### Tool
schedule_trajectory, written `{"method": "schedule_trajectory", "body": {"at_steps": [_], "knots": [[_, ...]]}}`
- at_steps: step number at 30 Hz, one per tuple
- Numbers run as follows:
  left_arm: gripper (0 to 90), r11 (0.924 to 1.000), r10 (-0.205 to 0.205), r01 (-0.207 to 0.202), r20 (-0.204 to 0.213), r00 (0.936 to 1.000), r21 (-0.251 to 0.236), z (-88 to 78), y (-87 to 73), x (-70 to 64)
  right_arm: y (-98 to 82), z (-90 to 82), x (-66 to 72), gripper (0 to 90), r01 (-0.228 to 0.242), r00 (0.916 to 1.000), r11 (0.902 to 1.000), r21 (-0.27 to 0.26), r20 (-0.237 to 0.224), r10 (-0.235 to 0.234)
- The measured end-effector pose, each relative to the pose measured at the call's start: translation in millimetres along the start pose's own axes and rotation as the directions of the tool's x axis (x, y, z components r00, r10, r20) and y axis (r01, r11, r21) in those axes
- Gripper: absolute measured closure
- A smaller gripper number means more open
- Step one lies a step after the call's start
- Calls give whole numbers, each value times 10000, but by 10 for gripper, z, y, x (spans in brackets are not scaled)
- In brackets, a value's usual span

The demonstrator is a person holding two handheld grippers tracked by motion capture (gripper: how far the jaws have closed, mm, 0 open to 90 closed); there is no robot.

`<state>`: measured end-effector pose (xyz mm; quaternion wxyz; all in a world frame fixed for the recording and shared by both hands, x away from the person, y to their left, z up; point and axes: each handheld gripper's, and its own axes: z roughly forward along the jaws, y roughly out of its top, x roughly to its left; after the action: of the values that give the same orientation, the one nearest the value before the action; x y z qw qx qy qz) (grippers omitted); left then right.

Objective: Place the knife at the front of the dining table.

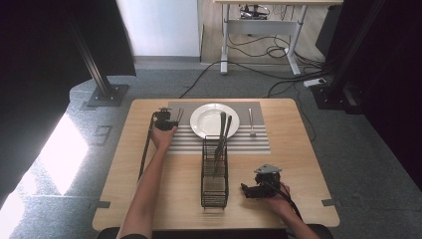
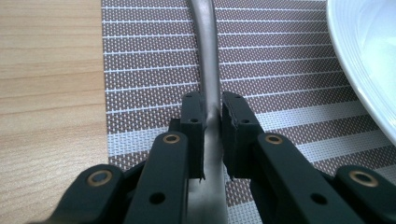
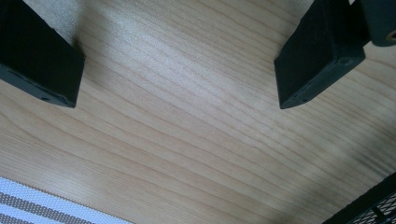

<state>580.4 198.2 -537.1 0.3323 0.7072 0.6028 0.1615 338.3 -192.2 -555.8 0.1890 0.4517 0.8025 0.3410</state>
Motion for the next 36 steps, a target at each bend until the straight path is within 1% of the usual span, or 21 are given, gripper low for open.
{"method": "schedule_trajectory", "body": {"at_steps": [2, 4, 5, 7, 8, 11, 13, 14, 15, 17, 19, 23, 25, 27, 30, 34, 36], "knots": [[762, 10000, 97, -97, 31, 9999, -20, -14, -11, -9, -1, -1, 1, 12, 2, 10000, 10000, -5, 0, -2], [697, 9995, 297, -298, -85, 9995, -108, -49, -21, -36, -2, -1, 2, 12, 6, 10000, 10000, -5, 1, -6], [665, 9992, 335, -337, -96, 9994, -193, -68, -32, -47, -2, -2, 2, 12, 6, 10000, 10000, -6, 3, -6], [605, 9982, 495, -497, -40, 9988, -336, -128, -82, -74, -2, -2, 2, 12, 6, 10000, 10000, -4, 3, -6], [590, 9975, 642, -642, -17, 9979, -290, -159, -120, -88, -2, -2, 3, 12, 6, 10000, 10000, -4, 1, -6], [546, 9963, 792, -788, 114, 9968, -348, -239, -212, -110, -3, -3, 5, 12, 11, 10000, 10000, -5, -1, -11], [524, 9943, 1058, -1056, 122, 9943, -142, -297, -273, -116, -3, -3, 5, 12, 12, 10000, 10000, -2, -1, -12], [517, 9940, 1092, -1091, 109, 9940, -114, -317, -295, -120, -3, -3, 5, 12, 14, 10000, 10000, -1, -1, -14], [509, 9929, 1192, -1192, 96, 9928, 15, -350, -330, -122, -3, -3, 5, 12, 12, 10000, 10000, -1, -1, -12], [505, 9912, 1316, -1317, 75, 9913, 119, -412, -386, -118, -3, -3, 5, 12, 12, 10000, 10000, -2, 2, -12], [505, 9923, 1229, -1232, 214, 9922, 158, -465, -443, -106, -3, -2, 5, 12, 9, 10000, 10000, 2, -2, -9], [506, 9918, 1209, -1216, 190, 9925, 394, -522, -539, -79, -3, -3, 5, 12, 16, 10000, 10000, 8, 0, -16], [511, 9920, 1205, -1211, 199, 9925, 360, -568, -597, -70, -4, -4, 6, 13, 6, 10000, 10000, 6, 8, -6], [515, 9908, 1280, -1287, 199, 9916, 414, -601, -629, -75, -5, -6, 8, 13, 7, 10000, 10000, 9, 8, -7], [531, 9917, 1219, -1228, 266, 9922, 373, -626, -662, -82, -4, -5, 8, 12, -17, 10000, 10000, 17, 3, 17], [564, 9924, 1173, -1188, 449, 9921, 327, -623, -674, -122, -5, -6, 9, 13, -12, 10000, 10000, 13, 6, 12], [582, 9914, 1240, -1261, 575, 9906, 357, -621, -677, -149, -5, -7, 9, 13, -13, 10000, 10000, 13, 6, 13]]}}
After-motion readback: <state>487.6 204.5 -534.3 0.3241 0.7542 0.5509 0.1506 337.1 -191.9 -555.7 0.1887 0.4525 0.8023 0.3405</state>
